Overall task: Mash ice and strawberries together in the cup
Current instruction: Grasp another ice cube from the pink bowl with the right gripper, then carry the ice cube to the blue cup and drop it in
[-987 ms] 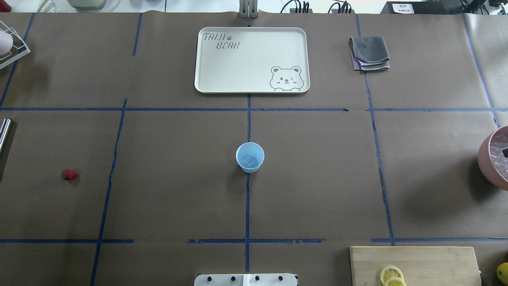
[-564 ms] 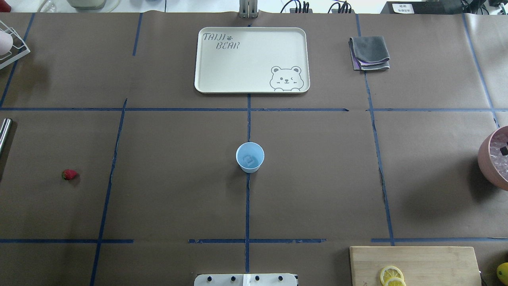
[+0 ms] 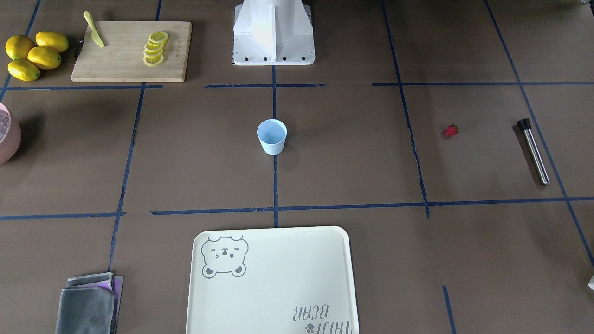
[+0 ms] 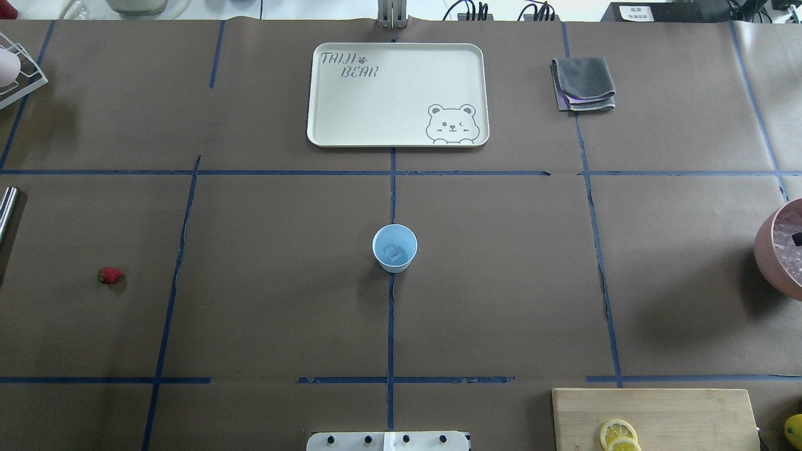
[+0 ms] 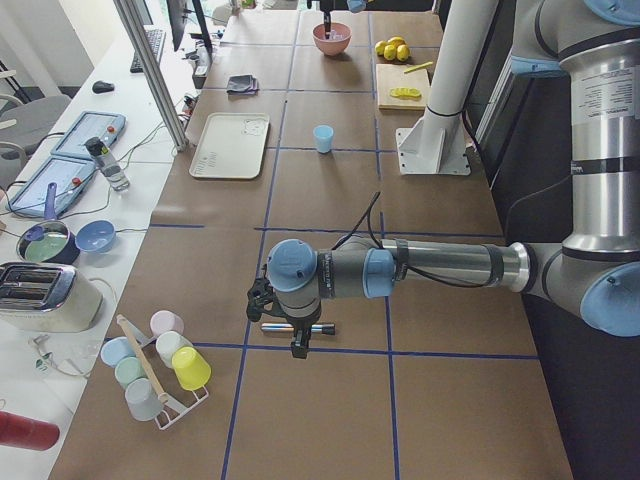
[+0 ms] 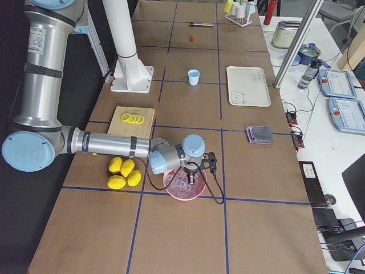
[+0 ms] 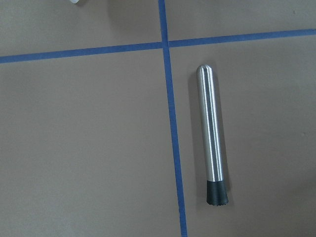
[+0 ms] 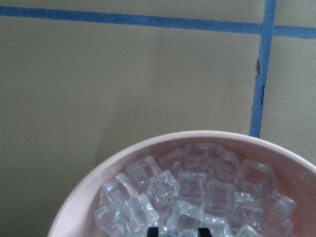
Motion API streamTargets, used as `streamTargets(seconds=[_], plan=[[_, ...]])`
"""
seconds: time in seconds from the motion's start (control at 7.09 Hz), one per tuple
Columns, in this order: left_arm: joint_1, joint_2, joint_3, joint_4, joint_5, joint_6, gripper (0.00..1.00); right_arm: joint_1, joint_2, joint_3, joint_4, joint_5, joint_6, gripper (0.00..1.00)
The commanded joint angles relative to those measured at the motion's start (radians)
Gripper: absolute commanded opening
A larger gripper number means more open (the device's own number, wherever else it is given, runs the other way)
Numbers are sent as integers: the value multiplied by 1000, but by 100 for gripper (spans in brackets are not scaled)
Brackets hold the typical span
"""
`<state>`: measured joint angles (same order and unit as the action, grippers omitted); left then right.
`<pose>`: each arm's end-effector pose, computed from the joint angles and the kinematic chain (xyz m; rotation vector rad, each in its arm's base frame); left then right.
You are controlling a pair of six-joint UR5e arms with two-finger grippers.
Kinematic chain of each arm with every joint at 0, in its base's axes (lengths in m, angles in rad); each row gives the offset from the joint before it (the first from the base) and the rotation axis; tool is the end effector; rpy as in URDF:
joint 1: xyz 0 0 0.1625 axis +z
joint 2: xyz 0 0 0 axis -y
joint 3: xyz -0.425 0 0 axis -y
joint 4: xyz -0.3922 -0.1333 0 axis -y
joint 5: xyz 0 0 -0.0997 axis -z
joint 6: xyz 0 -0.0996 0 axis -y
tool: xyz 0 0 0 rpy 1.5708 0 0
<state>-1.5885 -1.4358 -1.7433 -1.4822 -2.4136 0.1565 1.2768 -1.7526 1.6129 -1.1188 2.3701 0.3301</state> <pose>-0.0666 -0.4298 0.6402 0.0255 0.8440 0.1089 -0.0647 -0.4273 0.6706 0.0378 -0.8448 -0.0909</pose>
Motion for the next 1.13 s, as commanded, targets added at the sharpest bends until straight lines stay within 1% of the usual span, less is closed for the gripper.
streamTargets(seconds=[0.0, 0.14, 0.28, 0.42, 0.56, 0.7, 0.85, 0.99], plan=[[-1, 2, -1, -1, -16, 0, 100, 3, -10, 48, 1, 3, 0, 0], [-1, 2, 1, 0, -16, 0, 100, 18, -24, 117, -7, 3, 0, 0], [-1, 0, -1, -1, -19, 0, 100, 18, -25, 209, -9, -2, 114, 0], [-1, 2, -1, 0, -31, 0, 100, -26, -16, 294, -3, 0, 336, 0], [1, 2, 1, -1, -32, -2, 100, -116, 11, 385, -4, -8, 528, 0], [-1, 2, 1, 0, -32, 0, 100, -208, 148, 401, -4, -18, 802, 0], [1, 2, 1, 0, -32, -2, 100, -332, 283, 401, -10, -91, 1022, 0], [1, 2, 2, 0, -32, 0, 100, -479, 392, 397, -16, -221, 1199, 0]])
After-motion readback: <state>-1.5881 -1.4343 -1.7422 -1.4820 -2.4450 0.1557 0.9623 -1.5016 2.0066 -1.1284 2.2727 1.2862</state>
